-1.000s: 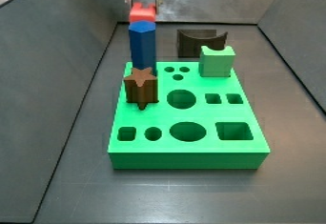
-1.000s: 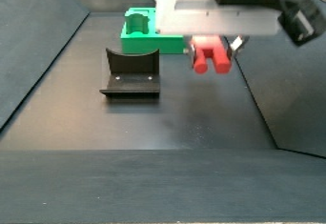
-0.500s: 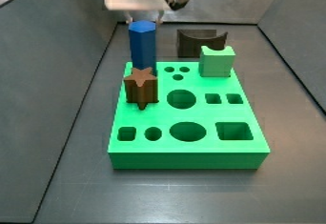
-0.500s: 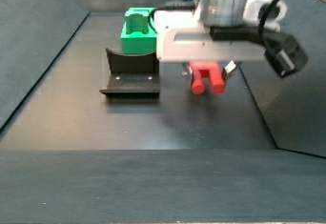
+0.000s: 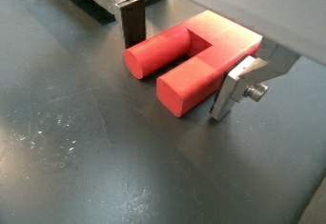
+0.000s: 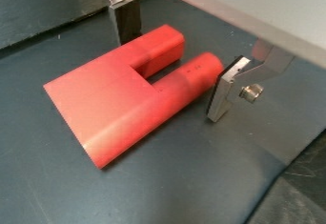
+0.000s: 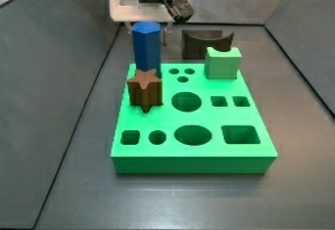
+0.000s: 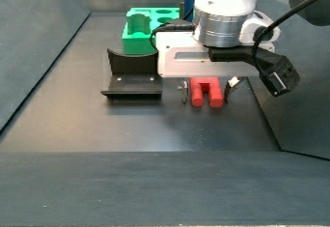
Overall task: Pick up the square-circle object. Move up. Rotate the square-circle object. Place the square-circle object on the fixture. Regrasp the square-circle object. Move to above the board. Insert the square-circle object.
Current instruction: Rotate the square-circle object.
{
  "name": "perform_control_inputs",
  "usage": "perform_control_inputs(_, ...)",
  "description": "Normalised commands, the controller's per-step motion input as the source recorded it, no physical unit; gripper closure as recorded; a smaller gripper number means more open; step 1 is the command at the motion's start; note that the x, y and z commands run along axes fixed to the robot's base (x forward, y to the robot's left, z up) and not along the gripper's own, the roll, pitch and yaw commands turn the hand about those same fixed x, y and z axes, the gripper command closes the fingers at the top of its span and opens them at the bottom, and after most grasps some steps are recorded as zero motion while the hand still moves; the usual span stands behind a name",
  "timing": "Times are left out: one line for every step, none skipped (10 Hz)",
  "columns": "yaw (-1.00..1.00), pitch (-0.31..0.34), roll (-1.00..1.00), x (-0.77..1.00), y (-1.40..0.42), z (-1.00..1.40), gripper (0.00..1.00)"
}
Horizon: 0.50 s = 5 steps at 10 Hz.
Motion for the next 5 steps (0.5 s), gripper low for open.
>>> perform_control_inputs(0.00, 0.004, 0.00, 0.00, 0.00, 1.00, 0.00)
perform_control_inputs(0.00, 0.029, -0.01, -0.02, 0.00, 1.00, 0.00)
perform_control_inputs(0.00, 0.046, -0.01, -0.01, 0.00, 1.00, 0.00)
perform_control_inputs(0.00, 0.055, -0.01, -0.01, 0.00, 1.00, 0.00)
perform_control_inputs(0.01, 0.063, -0.01, -0.02, 0.00, 1.00, 0.00)
